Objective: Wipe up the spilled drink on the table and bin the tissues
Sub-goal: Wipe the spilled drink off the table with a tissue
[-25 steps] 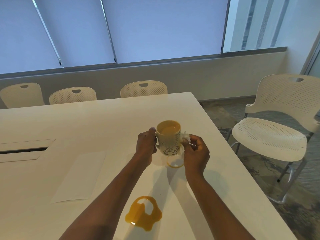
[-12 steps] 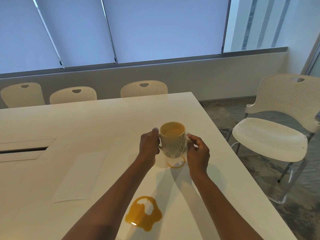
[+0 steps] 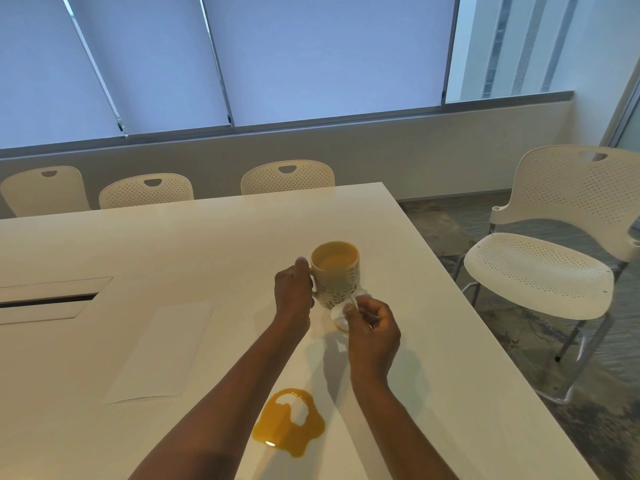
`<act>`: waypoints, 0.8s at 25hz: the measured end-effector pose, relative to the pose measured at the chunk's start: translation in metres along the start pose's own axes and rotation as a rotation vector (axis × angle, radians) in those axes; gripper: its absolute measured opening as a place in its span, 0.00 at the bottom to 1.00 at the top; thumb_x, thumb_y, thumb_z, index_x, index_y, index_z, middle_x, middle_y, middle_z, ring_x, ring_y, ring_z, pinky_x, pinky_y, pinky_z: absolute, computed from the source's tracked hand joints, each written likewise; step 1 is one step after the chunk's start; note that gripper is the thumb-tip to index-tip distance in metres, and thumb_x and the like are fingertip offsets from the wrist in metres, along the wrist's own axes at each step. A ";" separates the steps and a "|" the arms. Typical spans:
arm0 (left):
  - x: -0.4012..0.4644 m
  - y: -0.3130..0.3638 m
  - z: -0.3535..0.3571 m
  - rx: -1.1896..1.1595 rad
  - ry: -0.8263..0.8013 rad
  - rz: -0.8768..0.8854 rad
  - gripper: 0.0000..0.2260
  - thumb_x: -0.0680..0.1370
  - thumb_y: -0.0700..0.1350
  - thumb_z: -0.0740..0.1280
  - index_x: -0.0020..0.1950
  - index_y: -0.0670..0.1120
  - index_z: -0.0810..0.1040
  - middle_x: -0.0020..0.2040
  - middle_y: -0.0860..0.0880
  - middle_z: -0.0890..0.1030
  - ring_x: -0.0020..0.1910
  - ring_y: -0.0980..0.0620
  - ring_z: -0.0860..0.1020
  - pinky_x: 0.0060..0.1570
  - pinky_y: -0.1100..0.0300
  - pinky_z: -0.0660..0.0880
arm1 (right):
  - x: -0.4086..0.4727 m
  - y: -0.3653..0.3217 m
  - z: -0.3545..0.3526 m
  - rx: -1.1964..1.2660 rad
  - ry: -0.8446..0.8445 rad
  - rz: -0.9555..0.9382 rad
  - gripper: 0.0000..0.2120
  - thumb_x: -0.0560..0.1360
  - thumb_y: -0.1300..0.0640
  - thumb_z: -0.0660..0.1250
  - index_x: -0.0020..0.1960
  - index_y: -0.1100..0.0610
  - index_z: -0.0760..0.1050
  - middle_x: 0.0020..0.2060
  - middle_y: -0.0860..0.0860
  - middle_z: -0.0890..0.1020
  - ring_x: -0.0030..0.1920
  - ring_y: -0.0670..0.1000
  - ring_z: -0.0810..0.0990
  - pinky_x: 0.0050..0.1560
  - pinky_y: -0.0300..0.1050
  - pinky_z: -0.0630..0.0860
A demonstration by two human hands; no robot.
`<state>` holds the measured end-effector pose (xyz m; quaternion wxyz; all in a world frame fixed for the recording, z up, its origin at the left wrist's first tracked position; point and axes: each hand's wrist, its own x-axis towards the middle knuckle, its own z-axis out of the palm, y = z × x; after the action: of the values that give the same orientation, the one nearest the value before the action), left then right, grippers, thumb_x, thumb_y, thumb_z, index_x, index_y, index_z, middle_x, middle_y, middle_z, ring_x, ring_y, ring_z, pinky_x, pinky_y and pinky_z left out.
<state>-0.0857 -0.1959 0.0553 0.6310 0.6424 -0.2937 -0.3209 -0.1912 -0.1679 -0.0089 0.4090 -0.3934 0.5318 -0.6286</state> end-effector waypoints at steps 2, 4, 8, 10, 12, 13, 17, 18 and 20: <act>-0.001 0.001 0.000 0.014 0.016 0.001 0.17 0.79 0.45 0.58 0.30 0.44 0.63 0.27 0.47 0.63 0.24 0.51 0.59 0.26 0.60 0.58 | -0.010 -0.002 0.009 0.001 0.018 -0.018 0.09 0.71 0.58 0.74 0.50 0.53 0.80 0.45 0.48 0.84 0.45 0.46 0.82 0.43 0.33 0.78; -0.001 0.001 -0.002 0.056 0.036 0.010 0.16 0.79 0.46 0.57 0.32 0.43 0.65 0.28 0.46 0.64 0.26 0.50 0.61 0.27 0.59 0.61 | -0.020 -0.003 0.016 -0.036 0.013 -0.066 0.07 0.71 0.59 0.74 0.48 0.52 0.80 0.43 0.46 0.83 0.43 0.44 0.81 0.40 0.24 0.74; 0.002 0.001 -0.013 0.042 0.045 0.003 0.16 0.78 0.45 0.57 0.31 0.44 0.63 0.28 0.47 0.63 0.25 0.50 0.59 0.27 0.59 0.58 | -0.025 0.004 0.015 -0.226 -0.125 -0.265 0.06 0.71 0.62 0.74 0.45 0.53 0.81 0.40 0.46 0.82 0.40 0.43 0.80 0.39 0.21 0.70; 0.003 0.002 -0.020 0.030 0.051 -0.004 0.16 0.77 0.45 0.58 0.29 0.44 0.62 0.26 0.48 0.62 0.25 0.51 0.59 0.27 0.58 0.58 | -0.015 0.007 0.005 -0.307 -0.217 -0.346 0.07 0.70 0.64 0.73 0.43 0.53 0.81 0.39 0.48 0.82 0.39 0.44 0.80 0.39 0.22 0.71; 0.005 0.002 -0.028 0.023 0.058 -0.009 0.17 0.77 0.44 0.58 0.29 0.45 0.61 0.25 0.50 0.62 0.26 0.51 0.58 0.28 0.58 0.57 | 0.000 0.011 -0.008 -0.387 -0.264 -0.397 0.09 0.67 0.68 0.72 0.40 0.54 0.81 0.38 0.49 0.81 0.37 0.45 0.79 0.39 0.23 0.69; 0.006 0.001 -0.031 0.020 0.062 -0.011 0.17 0.78 0.44 0.58 0.29 0.45 0.60 0.24 0.50 0.61 0.26 0.51 0.58 0.28 0.58 0.57 | 0.009 0.012 -0.015 -0.432 -0.275 -0.412 0.11 0.65 0.69 0.71 0.39 0.54 0.81 0.37 0.49 0.81 0.37 0.45 0.79 0.39 0.24 0.69; 0.013 -0.002 -0.040 0.040 0.070 -0.025 0.16 0.79 0.45 0.57 0.31 0.45 0.61 0.28 0.47 0.62 0.27 0.50 0.59 0.29 0.58 0.59 | 0.035 0.027 -0.030 -0.651 -0.371 -0.439 0.15 0.65 0.71 0.66 0.38 0.52 0.80 0.37 0.47 0.77 0.39 0.48 0.78 0.40 0.36 0.72; 0.014 -0.003 -0.041 0.044 0.069 -0.025 0.16 0.79 0.46 0.57 0.31 0.45 0.61 0.29 0.47 0.62 0.28 0.50 0.60 0.29 0.58 0.59 | 0.038 0.031 -0.031 -0.698 -0.412 -0.444 0.15 0.66 0.71 0.65 0.39 0.52 0.80 0.38 0.47 0.77 0.41 0.49 0.78 0.39 0.35 0.70; 0.017 -0.005 -0.043 0.052 0.066 -0.022 0.16 0.79 0.46 0.57 0.32 0.44 0.62 0.29 0.46 0.63 0.28 0.50 0.60 0.29 0.58 0.60 | 0.039 0.038 -0.032 -0.768 -0.484 -0.484 0.14 0.68 0.70 0.64 0.41 0.53 0.81 0.41 0.48 0.78 0.44 0.51 0.78 0.40 0.34 0.67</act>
<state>-0.0418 -0.1825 0.0494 0.6200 0.6719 -0.2736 -0.2987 -0.2309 -0.1970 -0.0477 0.1892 -0.7612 0.5081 -0.3558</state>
